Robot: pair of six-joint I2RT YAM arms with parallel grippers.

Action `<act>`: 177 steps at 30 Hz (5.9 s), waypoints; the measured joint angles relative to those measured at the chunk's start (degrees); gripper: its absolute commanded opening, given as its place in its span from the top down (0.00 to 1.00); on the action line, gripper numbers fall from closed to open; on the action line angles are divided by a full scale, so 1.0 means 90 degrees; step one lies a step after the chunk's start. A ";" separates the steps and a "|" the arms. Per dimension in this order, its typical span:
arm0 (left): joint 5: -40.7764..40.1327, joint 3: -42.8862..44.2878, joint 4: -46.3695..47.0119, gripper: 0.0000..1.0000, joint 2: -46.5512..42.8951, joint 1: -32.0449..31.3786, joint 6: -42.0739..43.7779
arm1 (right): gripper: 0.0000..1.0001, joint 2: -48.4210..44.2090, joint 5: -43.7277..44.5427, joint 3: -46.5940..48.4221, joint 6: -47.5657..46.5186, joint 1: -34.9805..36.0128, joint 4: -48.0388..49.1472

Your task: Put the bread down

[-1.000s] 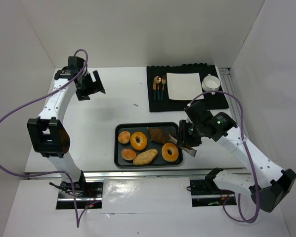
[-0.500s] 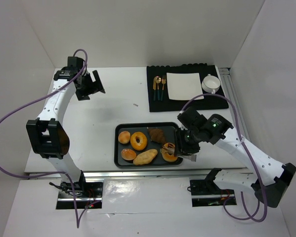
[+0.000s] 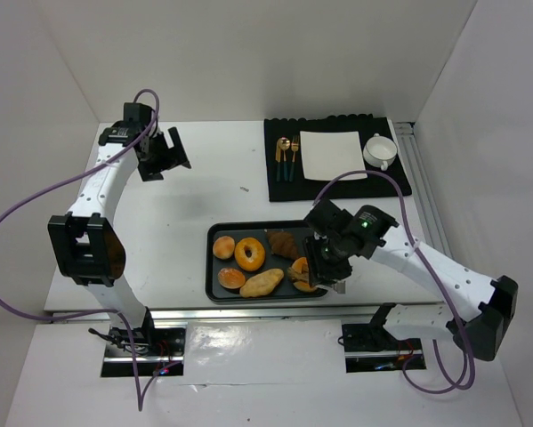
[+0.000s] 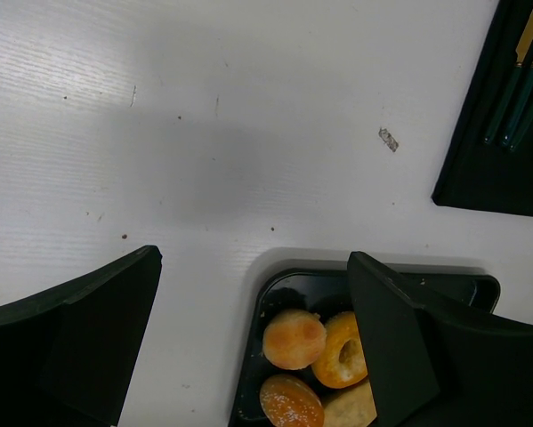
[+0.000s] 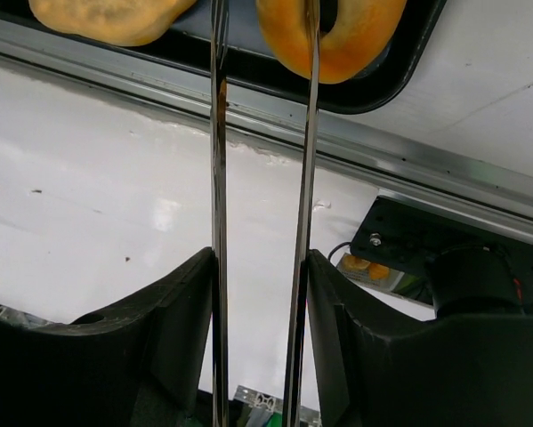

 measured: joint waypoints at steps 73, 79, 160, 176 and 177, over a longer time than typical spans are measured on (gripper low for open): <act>0.0279 0.0005 0.0019 0.02 0.0046 -0.0005 0.0063 | 0.68 0.4367 0.1933 0.3089 -0.2293 -0.3878 0.4454; 0.0245 -0.0012 0.0015 0.02 0.0046 -0.0005 0.0180 | 0.37 0.4779 0.1717 0.3104 -0.2164 -0.4046 0.4461; 0.0102 -0.0204 -0.0342 0.02 -0.0476 0.0537 0.0311 | 0.69 0.2259 -0.0746 0.1498 -0.2166 -0.0726 0.1484; 0.0131 -0.0204 -0.0342 0.02 -0.0474 0.0537 0.0311 | 0.70 0.2781 0.0571 0.3694 -0.2429 -0.3007 0.1428; 0.0138 -0.0204 -0.0342 0.02 -0.0469 0.0537 0.0311 | 0.70 0.2968 0.0648 0.3696 -0.2404 -0.3191 0.1647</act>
